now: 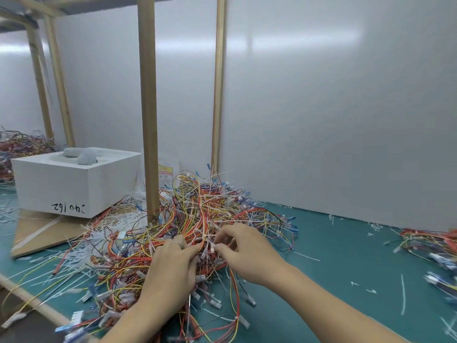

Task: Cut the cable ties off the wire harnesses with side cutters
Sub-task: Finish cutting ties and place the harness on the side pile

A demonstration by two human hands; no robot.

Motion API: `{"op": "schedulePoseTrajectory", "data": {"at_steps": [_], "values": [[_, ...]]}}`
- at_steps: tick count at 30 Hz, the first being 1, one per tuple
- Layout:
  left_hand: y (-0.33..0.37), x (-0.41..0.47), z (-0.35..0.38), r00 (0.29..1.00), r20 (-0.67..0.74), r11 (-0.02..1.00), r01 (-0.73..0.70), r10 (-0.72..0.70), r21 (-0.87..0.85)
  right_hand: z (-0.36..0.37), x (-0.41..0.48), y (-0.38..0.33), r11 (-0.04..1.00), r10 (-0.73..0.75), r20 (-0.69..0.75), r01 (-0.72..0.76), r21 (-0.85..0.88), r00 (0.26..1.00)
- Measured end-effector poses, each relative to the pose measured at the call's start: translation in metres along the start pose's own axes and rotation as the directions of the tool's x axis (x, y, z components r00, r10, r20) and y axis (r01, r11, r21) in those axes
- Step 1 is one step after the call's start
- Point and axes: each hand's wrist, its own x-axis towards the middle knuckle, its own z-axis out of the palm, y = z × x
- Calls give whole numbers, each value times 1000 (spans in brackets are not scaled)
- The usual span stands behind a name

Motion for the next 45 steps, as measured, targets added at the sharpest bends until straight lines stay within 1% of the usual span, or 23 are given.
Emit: {"op": "schedulePoseTrajectory", "data": {"at_steps": [6,9,11,14,15,17,19,20,21,22,23,25,26,28,29,31,32,34,37,38,40,42,45], "values": [[2,0,-2,1000,22,999,18,-19,28,0,0,3,1000,17,-4,-17,4,1000],[6,2,-7,997,53,999,51,-51,1,4,5,1,999,39,18,-39,24,999],[12,5,-13,996,69,998,60,-59,-23,9,13,-4,996,79,14,-80,39,997],[24,5,-22,996,81,996,51,-45,-79,14,32,-11,976,215,-73,-211,51,974],[28,4,-26,996,89,995,41,-33,-90,14,38,-12,963,268,-76,-265,47,960],[32,-1,-34,989,146,1000,-2,6,-29,17,48,-14,939,343,12,-342,-14,939],[35,-5,-42,964,250,983,-123,87,134,21,52,-13,933,359,120,-352,-78,925],[35,-6,-46,947,300,970,-173,116,168,23,54,-12,934,356,137,-346,-95,924],[34,-6,-52,935,331,969,-188,126,161,24,56,-12,937,348,132,-338,-91,928],[32,-3,-60,940,322,981,-160,116,111,23,57,-12,942,334,113,-330,-60,936],[29,1,-70,953,293,996,-92,82,19,20,58,-13,949,315,89,-315,-12,945],[14,15,-91,965,257,987,82,-44,-138,9,59,-17,965,253,24,-254,67,967],[2,23,-99,967,225,971,158,-116,-178,3,59,-18,975,213,-8,-212,74,977],[-27,39,-102,962,162,960,243,-221,-139,-9,58,-22,991,127,-63,-123,57,990],[-39,43,-96,949,180,959,275,-260,-63,-14,58,-24,995,85,-95,-80,53,992],[-55,45,-75,891,312,943,327,-329,59,-18,56,-29,998,19,-151,-11,60,988],[-59,43,-64,861,376,937,344,-342,64,-18,55,-31,998,-5,-174,15,56,985],[-65,40,-48,840,417,930,367,-346,31,-11,51,-31,997,-21,-200,35,67,980],[-73,48,-38,827,428,917,399,-364,10,5,45,-23,992,83,-160,-66,109,984],[-74,53,-35,819,435,916,400,-374,35,9,44,-19,989,128,-117,-118,85,985],[-73,61,-31,816,431,913,405,-386,52,18,40,-15,975,218,-8,-219,-46,976],[-73,69,-29,860,355,922,387,-367,16,26,37,-14,948,283,46,-273,-162,958],[-69,76,-29,925,189,932,351,-330,-89,32,38,-14,946,315,72,-307,-104,946]]}}
